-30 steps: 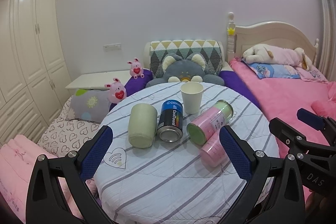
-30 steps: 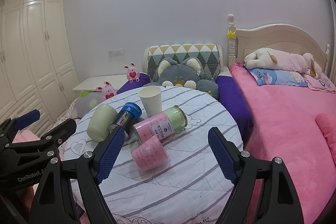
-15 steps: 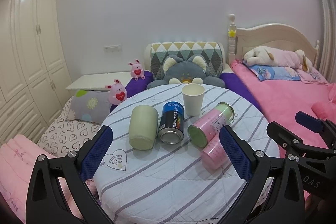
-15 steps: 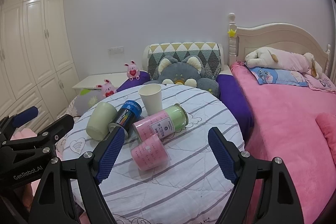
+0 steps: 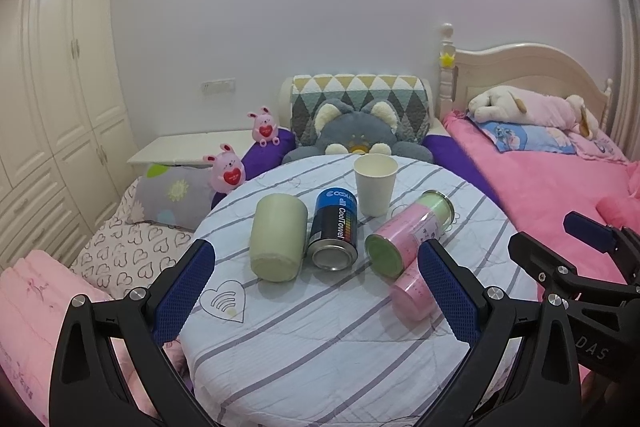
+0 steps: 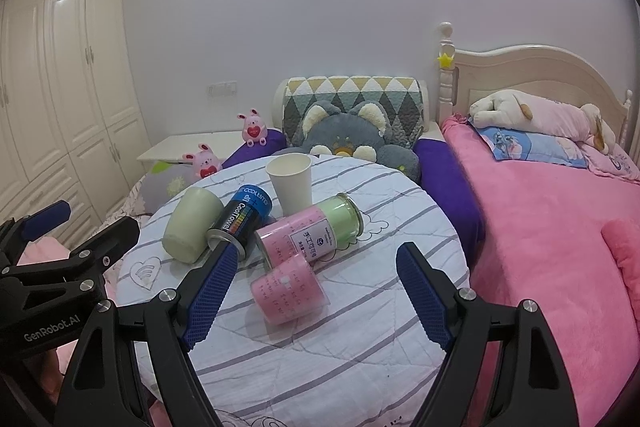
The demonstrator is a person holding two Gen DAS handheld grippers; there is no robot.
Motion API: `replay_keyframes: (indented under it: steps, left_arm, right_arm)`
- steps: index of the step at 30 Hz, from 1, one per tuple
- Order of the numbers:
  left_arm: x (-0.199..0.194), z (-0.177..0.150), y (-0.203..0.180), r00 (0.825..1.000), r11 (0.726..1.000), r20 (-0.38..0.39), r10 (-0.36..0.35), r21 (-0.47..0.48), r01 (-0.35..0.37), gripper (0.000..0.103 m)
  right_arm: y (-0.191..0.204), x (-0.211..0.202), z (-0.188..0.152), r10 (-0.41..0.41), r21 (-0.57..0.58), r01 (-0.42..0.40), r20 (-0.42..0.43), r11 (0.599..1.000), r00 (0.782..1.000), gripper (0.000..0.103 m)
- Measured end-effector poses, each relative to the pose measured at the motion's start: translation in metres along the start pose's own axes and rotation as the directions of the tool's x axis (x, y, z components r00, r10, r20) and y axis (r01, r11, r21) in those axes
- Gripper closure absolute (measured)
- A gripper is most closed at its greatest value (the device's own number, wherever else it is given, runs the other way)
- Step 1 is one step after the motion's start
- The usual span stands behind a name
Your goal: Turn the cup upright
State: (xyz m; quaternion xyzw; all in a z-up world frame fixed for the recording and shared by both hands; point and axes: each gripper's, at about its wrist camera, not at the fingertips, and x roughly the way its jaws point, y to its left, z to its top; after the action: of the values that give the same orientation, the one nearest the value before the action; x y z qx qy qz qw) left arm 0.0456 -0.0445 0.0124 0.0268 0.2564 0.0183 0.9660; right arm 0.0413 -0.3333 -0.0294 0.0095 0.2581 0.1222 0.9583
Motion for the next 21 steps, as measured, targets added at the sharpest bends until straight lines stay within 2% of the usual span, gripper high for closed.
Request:
replay_keyframes:
  steps: [21]
  left_arm:
    - [0.0017, 0.0016, 0.0028, 1.0, 1.0, -0.005, 0.0, 0.0, 0.0, 0.0]
  right_arm:
    - [-0.0002, 0.0073, 0.003, -0.01, -0.019, 0.01, -0.035, 1.0, 0.999, 0.02]
